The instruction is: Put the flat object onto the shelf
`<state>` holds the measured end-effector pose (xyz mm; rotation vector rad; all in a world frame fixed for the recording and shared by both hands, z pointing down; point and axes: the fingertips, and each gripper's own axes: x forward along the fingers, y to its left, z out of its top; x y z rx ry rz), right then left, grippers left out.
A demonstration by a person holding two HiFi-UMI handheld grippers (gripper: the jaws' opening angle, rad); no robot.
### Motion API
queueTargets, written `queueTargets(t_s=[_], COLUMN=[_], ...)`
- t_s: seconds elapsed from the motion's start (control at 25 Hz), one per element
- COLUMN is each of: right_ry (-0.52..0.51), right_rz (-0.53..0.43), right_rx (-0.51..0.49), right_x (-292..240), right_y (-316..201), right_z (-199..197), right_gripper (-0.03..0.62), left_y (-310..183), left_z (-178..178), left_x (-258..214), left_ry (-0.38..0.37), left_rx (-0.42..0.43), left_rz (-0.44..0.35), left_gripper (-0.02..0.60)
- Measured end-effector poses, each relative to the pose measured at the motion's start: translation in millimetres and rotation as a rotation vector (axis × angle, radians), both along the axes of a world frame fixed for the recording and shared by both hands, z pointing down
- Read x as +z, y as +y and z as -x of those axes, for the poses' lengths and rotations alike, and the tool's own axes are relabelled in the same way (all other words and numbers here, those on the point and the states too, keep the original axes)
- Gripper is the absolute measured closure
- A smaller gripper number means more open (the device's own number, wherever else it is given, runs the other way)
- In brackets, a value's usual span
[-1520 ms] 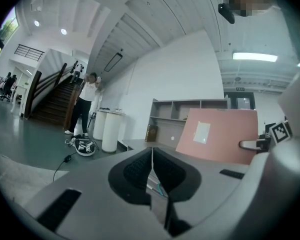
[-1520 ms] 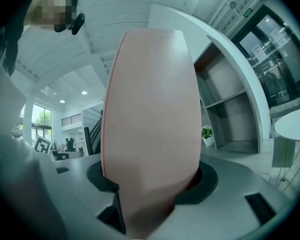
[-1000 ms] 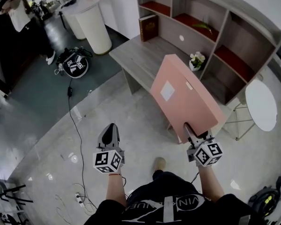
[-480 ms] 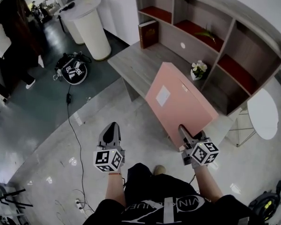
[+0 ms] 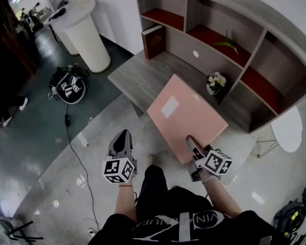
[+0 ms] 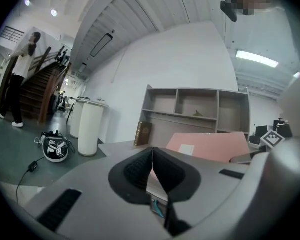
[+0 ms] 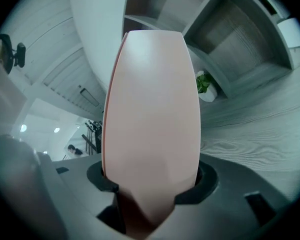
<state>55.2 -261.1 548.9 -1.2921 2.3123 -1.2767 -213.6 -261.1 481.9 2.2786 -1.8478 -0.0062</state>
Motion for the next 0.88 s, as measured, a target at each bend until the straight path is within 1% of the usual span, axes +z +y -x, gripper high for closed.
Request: queueTargets(t_s=[0.16, 0.4, 0.52, 0.88], right_ry=[-0.060, -0.155, -0.190, -0.292], right_rz=[0.065, 0.158, 0.180, 0.225], right_rx=[0.063, 0.133, 0.164, 0.255], right_x=[4.3, 18.4, 21.6, 29.8], right_y=[-36.5, -83.6, -104.2, -163.2], right_z=[15.1, 34.3, 44.1, 73.4], right_gripper=[0.316, 0.315, 0.315, 0.313], left_y=[-47.2, -100.6, -124.8, -187.3], left_z=[8.7, 30.8, 43.9, 64.1], left_x=[0.1, 8.0, 11.3, 20.7], left_ry=[-0.003, -0.002, 0.004, 0.002], left_rx=[0.055, 0.084, 0.090, 0.158], left_rz=[0.015, 0.047, 0.058, 0.083], left_gripper=[0.574, 0.574, 0.574, 0.574])
